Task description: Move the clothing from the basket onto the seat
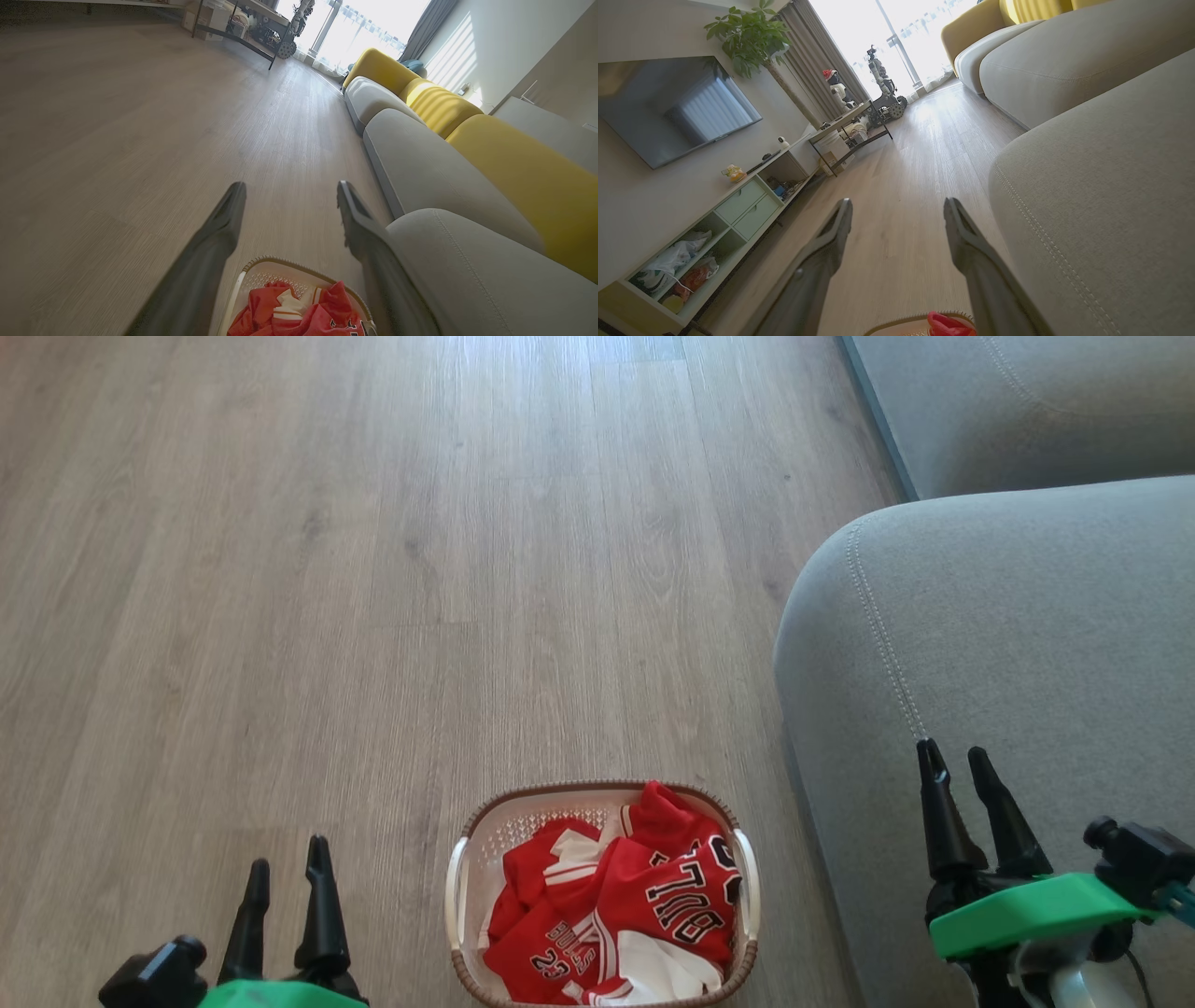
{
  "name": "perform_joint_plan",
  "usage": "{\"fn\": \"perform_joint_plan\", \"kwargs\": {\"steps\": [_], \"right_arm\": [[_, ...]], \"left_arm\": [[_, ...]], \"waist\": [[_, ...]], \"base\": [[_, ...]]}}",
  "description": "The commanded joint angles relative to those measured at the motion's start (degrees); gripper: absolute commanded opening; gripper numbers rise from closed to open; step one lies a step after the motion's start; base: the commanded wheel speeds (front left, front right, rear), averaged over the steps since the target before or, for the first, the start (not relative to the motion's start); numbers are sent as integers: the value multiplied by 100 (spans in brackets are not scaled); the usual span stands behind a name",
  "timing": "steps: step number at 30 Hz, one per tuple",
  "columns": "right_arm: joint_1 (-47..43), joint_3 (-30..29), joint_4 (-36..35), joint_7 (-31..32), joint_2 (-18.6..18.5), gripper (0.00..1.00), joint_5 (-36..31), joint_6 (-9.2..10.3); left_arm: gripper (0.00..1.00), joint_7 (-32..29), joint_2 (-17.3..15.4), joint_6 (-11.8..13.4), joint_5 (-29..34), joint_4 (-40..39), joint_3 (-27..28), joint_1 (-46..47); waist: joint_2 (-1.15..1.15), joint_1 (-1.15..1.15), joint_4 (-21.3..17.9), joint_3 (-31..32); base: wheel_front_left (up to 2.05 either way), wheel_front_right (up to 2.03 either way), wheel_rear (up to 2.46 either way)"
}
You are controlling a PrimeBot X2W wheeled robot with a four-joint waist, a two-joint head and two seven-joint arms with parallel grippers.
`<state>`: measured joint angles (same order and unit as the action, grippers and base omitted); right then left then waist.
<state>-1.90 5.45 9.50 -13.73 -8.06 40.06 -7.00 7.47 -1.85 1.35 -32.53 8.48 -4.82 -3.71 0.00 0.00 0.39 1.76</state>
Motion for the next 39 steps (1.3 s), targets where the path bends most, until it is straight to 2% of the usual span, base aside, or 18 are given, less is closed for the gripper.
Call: {"fn": "perform_joint_plan", "kwargs": {"steps": [1, 19, 39], "right_arm": [[104, 0, -168, -75, 2, 100, -243, -32], [-23, -312, -138, -99, 237, 100, -1833, -40], [-129, -620, -165, -124, 485, 100, -3492, -47]], "left_arm": [[100, 92, -83, 36, 204, -161, 80, 49], [100, 393, -116, 105, 1481, -120, -17, -97], [100, 711, -125, 126, 2587, 111, -60, -147]], "waist": [[0, 0, 1, 6], [0, 0, 26, 110], [0, 0, 37, 114]], "base": [[0, 0, 0], [0, 0, 0], [0, 0, 0]]}}
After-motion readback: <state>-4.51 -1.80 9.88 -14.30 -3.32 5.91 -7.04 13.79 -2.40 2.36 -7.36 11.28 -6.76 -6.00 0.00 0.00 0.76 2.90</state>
